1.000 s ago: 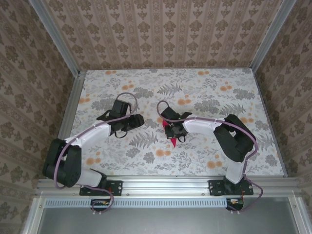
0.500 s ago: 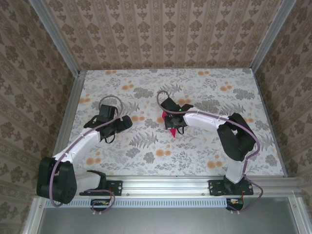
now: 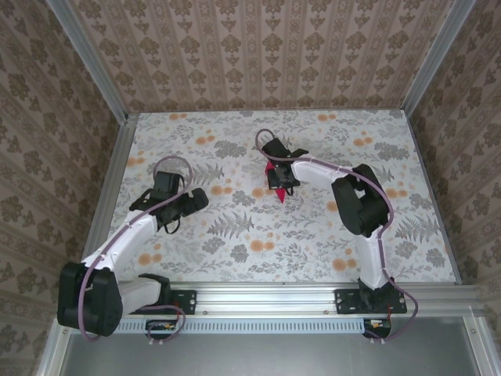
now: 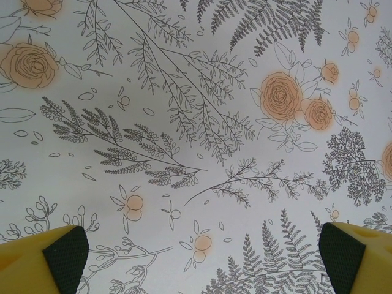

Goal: Fold a paper plane with a square sheet of paper (pick it up from the middle)
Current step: Move the paper plane to the center of the table.

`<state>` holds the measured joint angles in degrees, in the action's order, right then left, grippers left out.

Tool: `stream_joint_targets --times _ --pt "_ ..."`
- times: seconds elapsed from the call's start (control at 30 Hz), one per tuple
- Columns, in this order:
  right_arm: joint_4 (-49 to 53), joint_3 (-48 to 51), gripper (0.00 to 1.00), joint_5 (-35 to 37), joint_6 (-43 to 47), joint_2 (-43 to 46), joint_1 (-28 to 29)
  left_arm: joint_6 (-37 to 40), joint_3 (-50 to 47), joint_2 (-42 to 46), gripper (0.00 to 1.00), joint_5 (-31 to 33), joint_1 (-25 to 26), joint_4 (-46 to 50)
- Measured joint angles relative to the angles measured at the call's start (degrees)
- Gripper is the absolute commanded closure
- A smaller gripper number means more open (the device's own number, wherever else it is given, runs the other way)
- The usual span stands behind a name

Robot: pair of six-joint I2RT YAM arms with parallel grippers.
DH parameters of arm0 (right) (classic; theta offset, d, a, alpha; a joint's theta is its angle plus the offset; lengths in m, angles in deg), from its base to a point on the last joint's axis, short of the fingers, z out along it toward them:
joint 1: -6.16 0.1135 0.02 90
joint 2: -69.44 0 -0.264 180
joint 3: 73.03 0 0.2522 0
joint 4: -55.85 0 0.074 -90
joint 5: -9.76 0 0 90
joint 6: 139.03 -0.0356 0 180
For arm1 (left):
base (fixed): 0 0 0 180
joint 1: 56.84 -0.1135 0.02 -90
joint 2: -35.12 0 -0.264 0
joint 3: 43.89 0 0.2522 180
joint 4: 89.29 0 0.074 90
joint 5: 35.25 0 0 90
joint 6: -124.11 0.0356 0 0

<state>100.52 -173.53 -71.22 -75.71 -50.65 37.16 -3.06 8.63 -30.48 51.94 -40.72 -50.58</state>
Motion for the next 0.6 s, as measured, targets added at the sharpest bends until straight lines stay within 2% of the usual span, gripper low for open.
stream_joint_targets --times 0.23,0.6 --pt "1.2 -2.9 0.85 -0.4 1.0 -2.7 0.0 0.4 0.0 -0.2 0.00 -0.2 -0.2 0.0" --pt "2.1 -4.4 0.81 -0.5 1.0 -3.8 0.0 0.4 0.0 -1.5 0.00 -0.4 -0.2 0.0"
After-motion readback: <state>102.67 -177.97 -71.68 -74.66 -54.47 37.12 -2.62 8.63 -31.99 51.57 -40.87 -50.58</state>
